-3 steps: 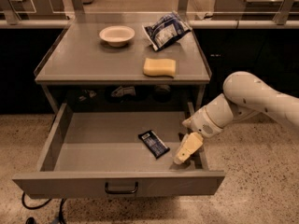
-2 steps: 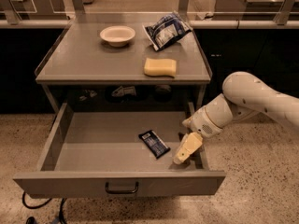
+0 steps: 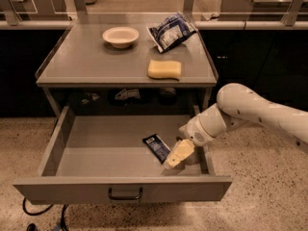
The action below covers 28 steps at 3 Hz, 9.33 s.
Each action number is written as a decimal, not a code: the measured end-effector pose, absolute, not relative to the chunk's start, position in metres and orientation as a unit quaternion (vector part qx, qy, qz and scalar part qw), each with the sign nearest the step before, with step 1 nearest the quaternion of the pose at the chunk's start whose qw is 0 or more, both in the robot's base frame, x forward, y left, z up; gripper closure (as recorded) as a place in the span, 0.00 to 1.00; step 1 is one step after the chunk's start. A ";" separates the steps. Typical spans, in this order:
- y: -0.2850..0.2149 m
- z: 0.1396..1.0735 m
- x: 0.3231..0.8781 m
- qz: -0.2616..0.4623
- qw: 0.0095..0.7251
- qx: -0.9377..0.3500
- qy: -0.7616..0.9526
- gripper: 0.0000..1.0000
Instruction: Pick rxbar blueberry from top drawer and place on counter
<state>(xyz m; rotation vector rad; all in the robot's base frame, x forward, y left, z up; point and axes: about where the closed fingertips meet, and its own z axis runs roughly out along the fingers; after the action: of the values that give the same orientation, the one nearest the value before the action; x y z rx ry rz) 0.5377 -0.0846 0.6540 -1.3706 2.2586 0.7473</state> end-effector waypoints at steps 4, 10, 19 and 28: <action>-0.031 0.623 0.559 0.257 0.228 -0.444 0.828 0.00; -0.027 0.588 0.577 0.230 0.257 -0.395 0.851 0.66; -0.016 0.726 0.613 0.246 0.352 -0.410 0.805 0.35; -0.006 0.640 0.506 0.173 0.305 -0.432 0.831 0.00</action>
Offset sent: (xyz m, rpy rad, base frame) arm 0.0168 0.0791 -0.0226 -0.0114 -0.0749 -0.1644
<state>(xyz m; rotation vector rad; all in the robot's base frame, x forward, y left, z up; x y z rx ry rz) 0.5061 -0.0064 0.6402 -1.1444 2.2000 0.4581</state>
